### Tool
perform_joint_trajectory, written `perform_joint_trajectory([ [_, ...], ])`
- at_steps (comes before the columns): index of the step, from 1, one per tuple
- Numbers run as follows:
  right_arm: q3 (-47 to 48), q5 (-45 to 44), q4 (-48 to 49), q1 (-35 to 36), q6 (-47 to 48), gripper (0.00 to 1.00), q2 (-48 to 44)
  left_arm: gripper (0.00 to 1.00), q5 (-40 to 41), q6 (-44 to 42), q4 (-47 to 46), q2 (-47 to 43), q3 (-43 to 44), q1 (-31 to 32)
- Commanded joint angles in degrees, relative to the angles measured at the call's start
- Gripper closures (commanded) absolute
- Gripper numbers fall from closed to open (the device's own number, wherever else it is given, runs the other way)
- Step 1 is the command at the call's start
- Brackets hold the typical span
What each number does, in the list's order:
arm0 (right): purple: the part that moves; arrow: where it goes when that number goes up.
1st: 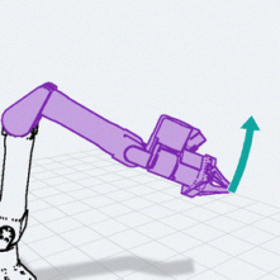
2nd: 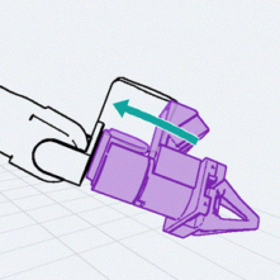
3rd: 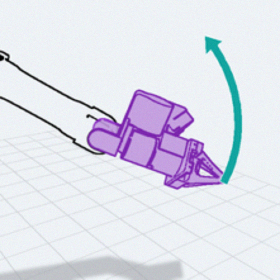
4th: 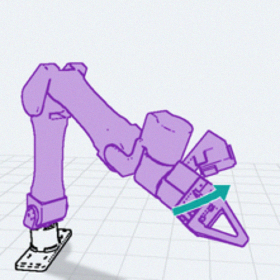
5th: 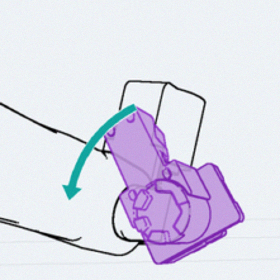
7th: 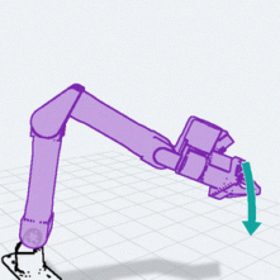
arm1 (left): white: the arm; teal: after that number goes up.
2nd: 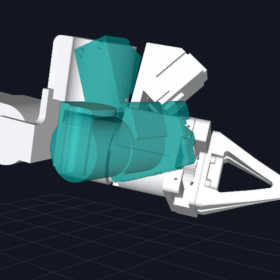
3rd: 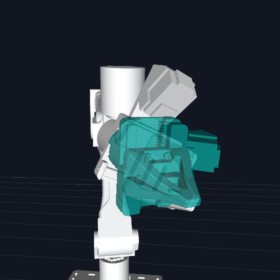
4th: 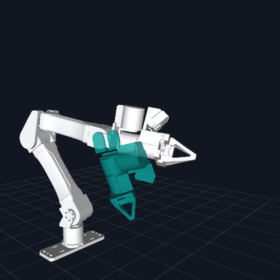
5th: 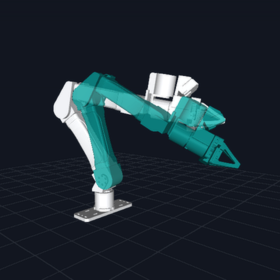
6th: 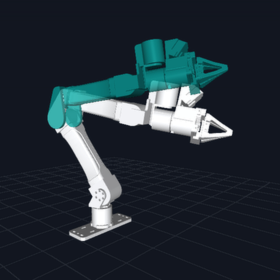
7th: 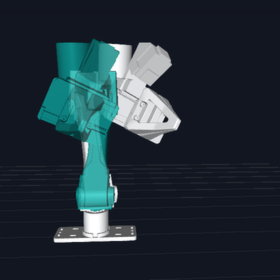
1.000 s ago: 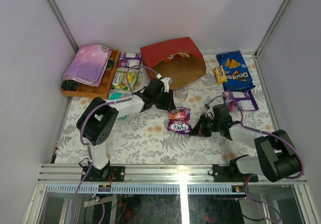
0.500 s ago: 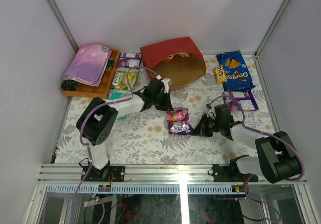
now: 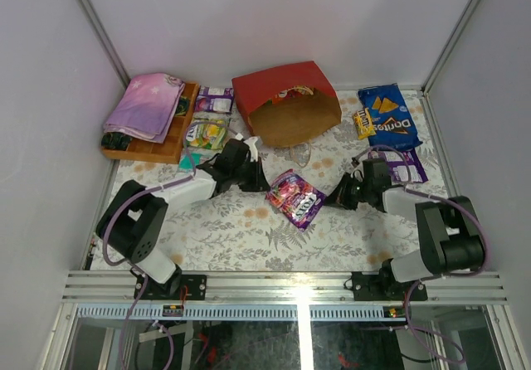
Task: Take the snacks out of the paper bag
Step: Adjust the snack at the center of the board.
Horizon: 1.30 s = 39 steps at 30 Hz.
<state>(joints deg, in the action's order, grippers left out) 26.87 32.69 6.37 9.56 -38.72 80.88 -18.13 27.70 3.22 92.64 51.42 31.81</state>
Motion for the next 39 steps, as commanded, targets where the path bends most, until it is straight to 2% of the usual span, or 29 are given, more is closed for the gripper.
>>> perform_joint_trajectory([
  [1, 7.33, -3.24, -2.69, -1.21, 5.76, 1.0, 5.96, 0.93, 4.48, 0.89, -2.56, -3.8, -4.92, -1.9],
  [3, 9.88, -2.27, -4.84, -1.21, 8.86, 1.0, 8.21, 0.73, 4.52, 1.11, -3.91, -5.27, -7.24, -1.95],
  [6, 12.45, -1.76, -7.44, -1.21, 12.44, 1.0, 10.17, 0.53, 3.77, 1.1, -5.68, -6.14, -9.07, -2.03],
  [8, 13.15, -1.78, -8.29, -1.24, 13.52, 1.0, 10.51, 0.31, 2.4, 1.92, -8.21, -5.44, -9.75, -2.89],
  [10, 13.2, -1.56, -8.25, -1.15, 13.71, 1.0, 10.52, 0.22, -1.09, 3.63, -11.89, -3.34, -10.26, -4.33],
  [14, 12.67, 0.43, -7.2, -1.14, 13.35, 1.0, 10.52, 0.14, -6.68, 5.74, -16.56, 2.07, -8.08, -5.27],
  [23, 11.1, 2.69, -6.33, -1.2, 13.8, 1.0, 11.02, 0.15, -6.66, 4.0, -17.48, 8.98, -0.09, -5.29],
  [27, 11.4, 3.25, -6.05, -1.14, 13.67, 1.0, 11.27, 0.26, -7.19, 4.3, -16.59, 13.58, 3.86, -5.13],
  [29, 11.41, 3.19, -6.08, -1.13, 13.67, 1.0, 11.04, 0.38, -5.96, 4.93, -15.55, 15.11, 5.01, -5.04],
  [32, 11.32, 3.06, -6.02, -1.16, 13.67, 1.0, 10.96, 0.46, -4.63, 6.08, -14.54, 17.27, 5.72, -5.01],
  [39, 11.38, 3.85, -5.27, -1.13, 13.48, 1.0, 11.74, 0.62, -3.44, 7.57, -14.38, 18.4, 6.05, -3.57],
])
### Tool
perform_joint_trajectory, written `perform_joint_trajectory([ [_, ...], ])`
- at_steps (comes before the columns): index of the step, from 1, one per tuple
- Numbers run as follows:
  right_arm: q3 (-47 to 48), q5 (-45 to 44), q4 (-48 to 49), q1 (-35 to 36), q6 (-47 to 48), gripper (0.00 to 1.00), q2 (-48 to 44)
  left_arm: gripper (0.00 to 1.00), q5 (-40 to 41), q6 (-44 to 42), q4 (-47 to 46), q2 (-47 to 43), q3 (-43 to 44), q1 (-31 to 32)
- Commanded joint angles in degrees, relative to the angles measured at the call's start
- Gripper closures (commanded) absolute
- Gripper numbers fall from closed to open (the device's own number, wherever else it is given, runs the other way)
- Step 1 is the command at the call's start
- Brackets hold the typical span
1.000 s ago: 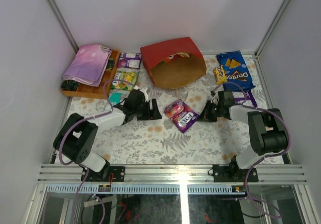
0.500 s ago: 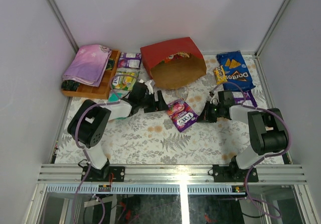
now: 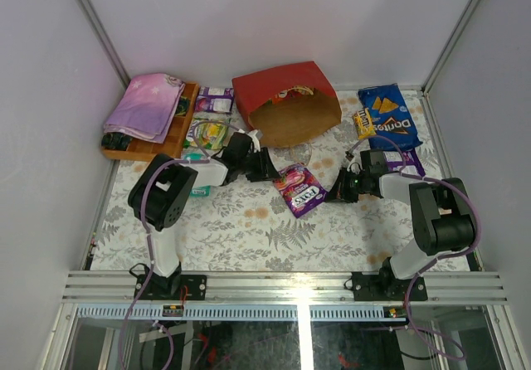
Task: Take the snacks out of the paper bag
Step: Adjust the snack at the center of the board.
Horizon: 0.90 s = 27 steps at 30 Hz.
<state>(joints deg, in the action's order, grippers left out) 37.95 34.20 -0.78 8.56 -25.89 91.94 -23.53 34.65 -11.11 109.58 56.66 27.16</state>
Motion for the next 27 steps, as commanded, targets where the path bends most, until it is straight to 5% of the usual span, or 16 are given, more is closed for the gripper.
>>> perform_joint_trajectory([
  [1, 0.28, 2.39, 1.86, -0.16, 0.53, 1.0, 0.77, 0.62, 2.17, 0.79, 0.17, 1.39, 0.81, 1.14],
  [9, 0.21, 2.63, 1.99, -0.15, 0.52, 1.0, 0.19, 0.83, 2.93, 0.55, 1.66, 0.23, 1.03, 1.15],
  [14, -0.2, 2.06, 1.69, -0.19, 0.37, 0.86, -1.85, 1.0, 4.15, -0.05, 3.46, -2.38, 0.71, 1.15],
  [21, -1.51, -2.61, 0.52, -0.19, -0.21, 0.19, -7.7, 1.0, 7.94, -0.24, 6.95, -10.44, -4.06, 1.09],
  [27, -1.31, -6.7, 0.56, -0.21, -1.81, 0.05, -14.91, 1.0, 11.89, 1.5, 9.81, -22.42, -9.21, -0.25],
])
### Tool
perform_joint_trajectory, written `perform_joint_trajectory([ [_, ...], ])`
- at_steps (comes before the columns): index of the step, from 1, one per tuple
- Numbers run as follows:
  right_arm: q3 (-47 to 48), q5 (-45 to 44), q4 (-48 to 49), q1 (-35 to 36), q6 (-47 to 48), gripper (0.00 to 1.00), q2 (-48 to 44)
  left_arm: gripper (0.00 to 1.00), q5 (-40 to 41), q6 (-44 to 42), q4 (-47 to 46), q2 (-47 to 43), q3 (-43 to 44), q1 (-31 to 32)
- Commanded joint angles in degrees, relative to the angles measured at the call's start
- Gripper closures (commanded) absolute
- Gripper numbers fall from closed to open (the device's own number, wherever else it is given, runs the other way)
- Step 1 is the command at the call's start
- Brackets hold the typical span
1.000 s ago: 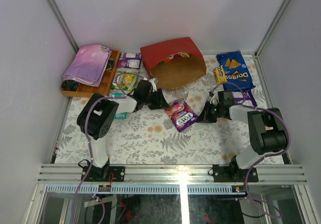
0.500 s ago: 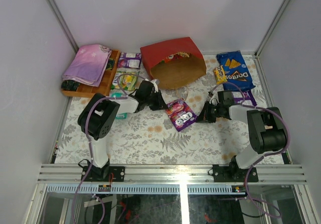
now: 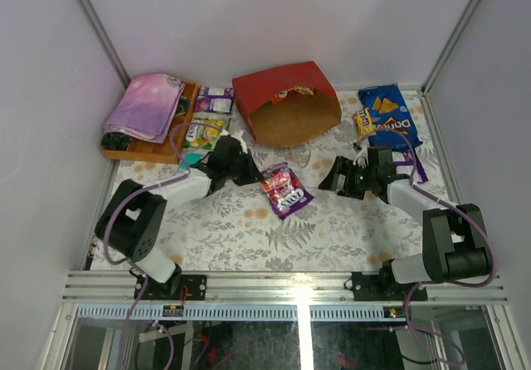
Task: Take the snacks out of the paper bag
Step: Place the snack at the center of the board.
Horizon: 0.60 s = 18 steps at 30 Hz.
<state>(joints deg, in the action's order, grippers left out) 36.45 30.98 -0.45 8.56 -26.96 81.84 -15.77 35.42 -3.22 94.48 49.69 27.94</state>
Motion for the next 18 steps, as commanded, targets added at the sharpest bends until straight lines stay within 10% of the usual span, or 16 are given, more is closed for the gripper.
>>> perform_joint_trajectory([
  [1, 0.37, -3.89, 0.23, -0.21, -0.92, 0.04, -5.74, 1.0, 4.69, 0.72, 2.82, -9.17, -2.58, -1.46],
  [18, -0.75, -9.57, 1.11, -0.23, -5.8, 0.01, -8.14, 1.0, 12.1, 0.0, 21.48, -32.13, 5.91, -13.3],
])
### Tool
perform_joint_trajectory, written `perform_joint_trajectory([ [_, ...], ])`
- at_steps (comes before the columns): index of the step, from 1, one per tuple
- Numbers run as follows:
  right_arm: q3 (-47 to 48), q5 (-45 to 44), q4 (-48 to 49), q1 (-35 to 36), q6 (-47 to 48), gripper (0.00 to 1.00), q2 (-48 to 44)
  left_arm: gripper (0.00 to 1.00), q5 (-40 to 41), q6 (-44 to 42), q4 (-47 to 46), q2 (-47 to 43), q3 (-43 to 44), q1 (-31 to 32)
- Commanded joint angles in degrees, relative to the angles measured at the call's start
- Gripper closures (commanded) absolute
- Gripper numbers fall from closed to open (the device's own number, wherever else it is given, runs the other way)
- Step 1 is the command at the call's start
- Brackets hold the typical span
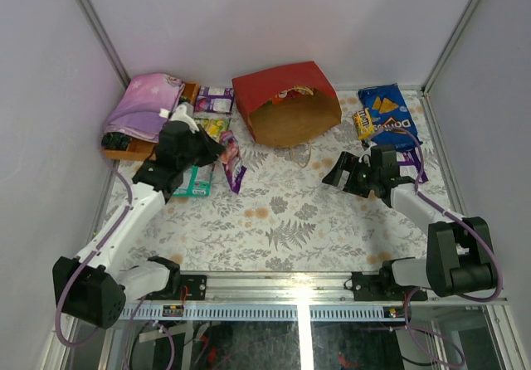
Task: Take the snacks out of the paper bag
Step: Place the snack at the center of the board.
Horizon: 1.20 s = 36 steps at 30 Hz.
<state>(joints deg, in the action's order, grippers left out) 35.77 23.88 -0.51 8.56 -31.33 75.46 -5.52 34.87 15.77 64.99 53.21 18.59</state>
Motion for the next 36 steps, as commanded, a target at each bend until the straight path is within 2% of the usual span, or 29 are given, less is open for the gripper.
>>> perform_joint_trajectory([
  [1, -0.07, -2.63, 1.13, -0.21, -1.53, 0.01, -1.8, 1.0, 1.9, 0.82, 2.69, -3.49, 2.46, -5.11],
  [8, 0.47, -1.64, 1.79, -0.23, -2.15, 0.01, -1.06, 1.0, 1.6, 2.2, 5.76, -5.75, 7.29, -11.84],
  [12, 1.15, -0.42, 1.87, -0.18, -1.94, 0.01, -0.14, 1.0, 7.86, 2.13, 9.62, -6.32, 11.76, -15.11],
  [14, 1.65, 0.24, 1.78, -0.18, -1.78, 0.01, 0.48, 1.0, 10.7, 2.91, 12.11, -6.23, 13.34, -18.54],
  [16, 2.36, 0.96, 1.16, -0.23, -1.67, 0.01, 1.08, 1.0, 9.93, 4.04, 13.15, -6.2, 13.4, -23.31],
  [21, 3.34, 7.13, 2.15, -0.18, -3.34, 0.01, 3.71, 1.0, 0.72, 9.75, 10.18, -7.08, 4.23, -40.15],
  [26, 2.6, 10.77, 3.78, -0.19, -3.41, 0.0, 5.28, 1.0, -10.04, 14.98, -4.2, -5.86, -14.62, -53.27],
  [28, 2.94, 12.3, 4.02, -0.12, -3.5, 0.01, 6.07, 1.0, -13.84, 15.39, -9.95, -2.08, -20.14, -55.82],
  [31, 2.45, 14.09, 5.73, -0.12, -4.56, 0.01, 6.24, 1.0, -14.04, 13.97, -12.64, 2.76, -23.12, -56.91],
  [36, 1.96, 14.67, 6.23, -0.03, -4.62, 0.01, 5.76, 1.0, -6.38, 12.7, -7.92, 0.8, -20.18, -57.13],
])
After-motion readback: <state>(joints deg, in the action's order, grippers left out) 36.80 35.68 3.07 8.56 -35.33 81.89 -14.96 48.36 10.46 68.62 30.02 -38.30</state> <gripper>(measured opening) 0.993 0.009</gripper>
